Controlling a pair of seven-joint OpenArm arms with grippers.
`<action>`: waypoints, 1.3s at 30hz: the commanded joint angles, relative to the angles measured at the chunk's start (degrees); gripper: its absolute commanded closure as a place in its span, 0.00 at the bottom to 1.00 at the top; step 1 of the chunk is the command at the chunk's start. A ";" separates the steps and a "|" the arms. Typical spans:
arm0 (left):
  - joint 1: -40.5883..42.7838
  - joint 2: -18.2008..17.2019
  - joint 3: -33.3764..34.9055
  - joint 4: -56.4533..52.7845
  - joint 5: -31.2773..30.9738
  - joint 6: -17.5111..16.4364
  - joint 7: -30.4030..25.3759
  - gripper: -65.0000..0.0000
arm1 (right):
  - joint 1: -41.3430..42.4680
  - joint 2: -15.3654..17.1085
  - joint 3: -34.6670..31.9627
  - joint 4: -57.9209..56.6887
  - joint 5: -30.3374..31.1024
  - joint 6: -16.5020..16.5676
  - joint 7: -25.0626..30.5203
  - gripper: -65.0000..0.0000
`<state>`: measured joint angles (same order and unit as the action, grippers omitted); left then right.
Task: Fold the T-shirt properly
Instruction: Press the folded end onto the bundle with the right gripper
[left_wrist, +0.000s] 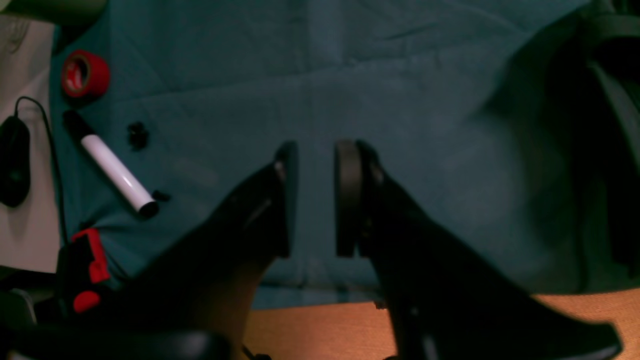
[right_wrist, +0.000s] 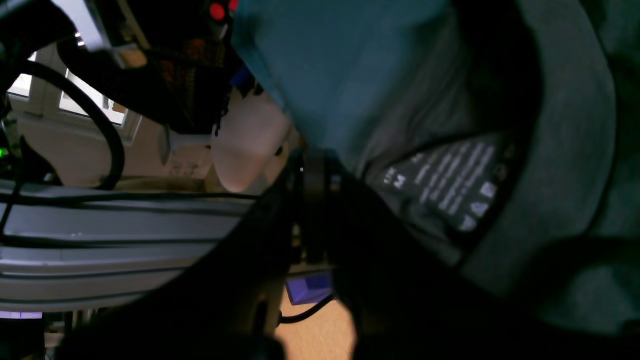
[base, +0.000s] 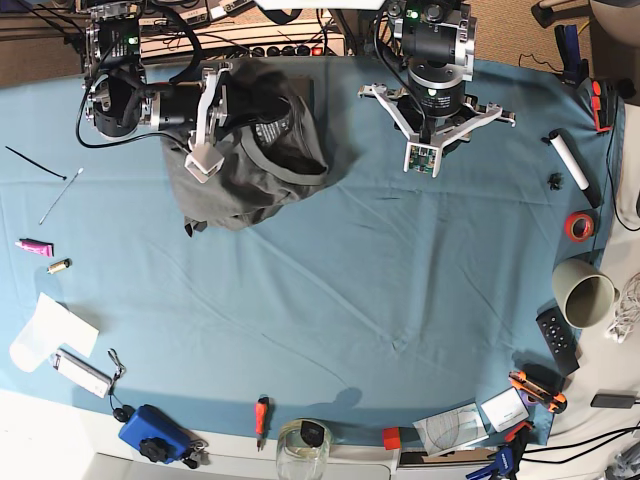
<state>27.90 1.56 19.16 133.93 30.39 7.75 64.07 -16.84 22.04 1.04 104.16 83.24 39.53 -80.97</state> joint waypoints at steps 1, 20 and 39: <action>0.07 0.33 0.15 1.07 0.44 0.17 -1.07 0.81 | 0.15 1.03 0.13 1.07 1.76 0.47 0.97 1.00; 0.22 0.35 0.17 1.07 -2.01 0.17 -1.07 0.81 | 5.20 2.29 6.97 11.96 -15.65 0.47 1.86 1.00; 0.35 0.33 0.15 1.07 -2.12 0.15 -1.09 0.81 | 2.12 2.40 14.29 -16.35 -22.93 0.47 3.39 1.00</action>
<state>28.08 1.56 19.16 133.93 27.83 7.73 64.05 -14.74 23.68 15.27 87.74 65.47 40.86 -76.03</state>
